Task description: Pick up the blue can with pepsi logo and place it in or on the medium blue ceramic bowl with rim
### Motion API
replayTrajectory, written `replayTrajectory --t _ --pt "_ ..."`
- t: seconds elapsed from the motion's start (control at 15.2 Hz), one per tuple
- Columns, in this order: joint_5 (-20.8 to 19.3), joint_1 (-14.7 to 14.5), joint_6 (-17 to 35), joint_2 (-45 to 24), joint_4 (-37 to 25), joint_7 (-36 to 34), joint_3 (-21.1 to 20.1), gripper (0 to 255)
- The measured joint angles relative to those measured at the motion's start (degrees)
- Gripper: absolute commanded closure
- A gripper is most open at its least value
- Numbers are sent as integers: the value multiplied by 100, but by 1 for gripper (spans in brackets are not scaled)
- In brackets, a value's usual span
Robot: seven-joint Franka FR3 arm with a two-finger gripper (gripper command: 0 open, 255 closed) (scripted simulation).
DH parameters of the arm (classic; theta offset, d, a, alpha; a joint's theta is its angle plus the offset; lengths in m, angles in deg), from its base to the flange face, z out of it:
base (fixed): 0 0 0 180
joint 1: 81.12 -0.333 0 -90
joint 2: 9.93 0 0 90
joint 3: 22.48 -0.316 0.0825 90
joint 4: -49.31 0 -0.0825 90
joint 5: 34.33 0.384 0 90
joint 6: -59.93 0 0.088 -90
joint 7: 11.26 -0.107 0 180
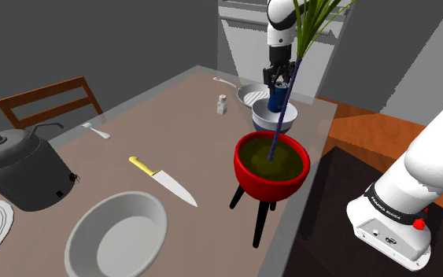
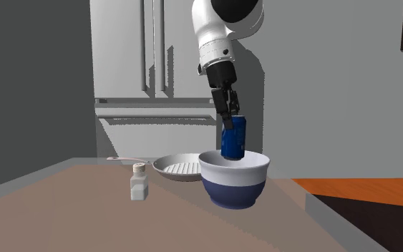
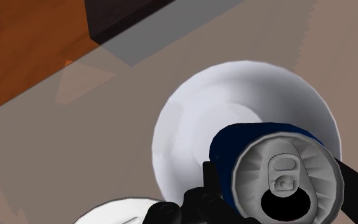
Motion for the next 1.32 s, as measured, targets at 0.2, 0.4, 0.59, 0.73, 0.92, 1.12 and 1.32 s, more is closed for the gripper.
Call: replayTrajectory --t 0.2,0.4,0.59,0.73,0.92,1.12,1.32 --pt "0 0 3 -2 1 0 0 0" --pt "0 0 4 -1 0 0 0 0" --pt "0 0 4 -1 0 0 0 0" --pt "-3 9 -208 9 -206 18 9 0" --pt "2 -2 -619 -6 -635 6 -2 0" --pt "4 -4 -711 -1 -717 3 -5 0" --pt "4 -4 -724 0 -728 3 -5 0"
